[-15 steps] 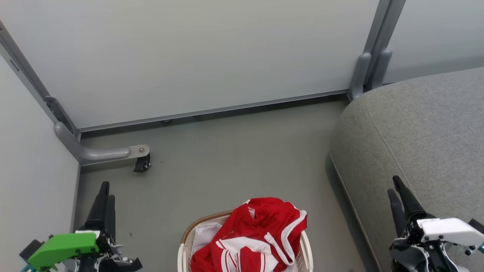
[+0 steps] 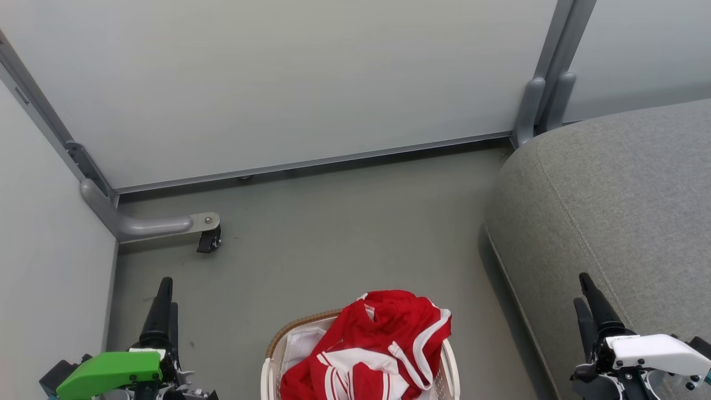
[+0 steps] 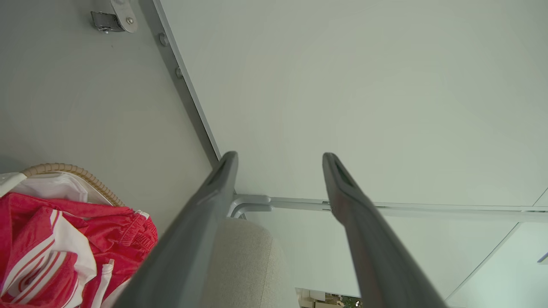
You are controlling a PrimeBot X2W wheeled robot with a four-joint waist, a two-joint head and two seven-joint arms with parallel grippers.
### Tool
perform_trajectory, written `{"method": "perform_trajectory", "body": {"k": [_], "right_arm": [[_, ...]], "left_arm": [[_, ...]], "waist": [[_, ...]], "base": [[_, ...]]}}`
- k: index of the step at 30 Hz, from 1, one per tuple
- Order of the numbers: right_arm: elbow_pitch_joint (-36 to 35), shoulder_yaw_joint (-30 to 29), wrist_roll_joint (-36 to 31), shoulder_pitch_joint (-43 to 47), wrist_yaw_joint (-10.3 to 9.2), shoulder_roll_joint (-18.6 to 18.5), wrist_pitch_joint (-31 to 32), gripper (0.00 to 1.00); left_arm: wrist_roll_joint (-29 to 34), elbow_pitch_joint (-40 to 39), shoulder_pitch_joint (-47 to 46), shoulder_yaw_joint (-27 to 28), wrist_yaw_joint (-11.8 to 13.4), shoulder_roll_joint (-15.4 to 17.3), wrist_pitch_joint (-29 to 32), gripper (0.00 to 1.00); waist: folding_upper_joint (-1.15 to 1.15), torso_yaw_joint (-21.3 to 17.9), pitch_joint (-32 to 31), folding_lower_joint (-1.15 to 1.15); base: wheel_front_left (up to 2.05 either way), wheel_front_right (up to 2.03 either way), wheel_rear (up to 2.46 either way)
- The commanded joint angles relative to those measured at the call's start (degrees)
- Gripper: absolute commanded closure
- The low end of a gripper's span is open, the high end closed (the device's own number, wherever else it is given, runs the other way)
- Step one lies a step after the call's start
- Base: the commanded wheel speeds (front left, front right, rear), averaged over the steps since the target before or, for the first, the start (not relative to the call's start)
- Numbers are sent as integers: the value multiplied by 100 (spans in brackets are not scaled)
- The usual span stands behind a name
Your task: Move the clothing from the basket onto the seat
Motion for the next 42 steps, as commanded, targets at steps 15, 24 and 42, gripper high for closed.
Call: {"method": "perform_trajectory", "body": {"k": [15, 24, 42], "right_arm": [[-669, -102, -2124, -24, 12, -73, -402, 0], [-921, 16, -3253, 48, 16, -83, -593, 0], [-968, 263, -4931, 184, 23, -98, -923, 0]], "left_arm": [[1993, -657, -99, -218, 207, 43, -399, 0], [3117, -871, -16, -405, 404, 51, -590, 0], [4858, -850, 168, -661, 519, 65, -922, 0]], "waist": [[0, 10, 14, 0], [0, 12, 22, 0], [0, 42, 41, 0]], "base": [[0, 0, 0], [0, 0, 0], [0, 0, 0]]}}
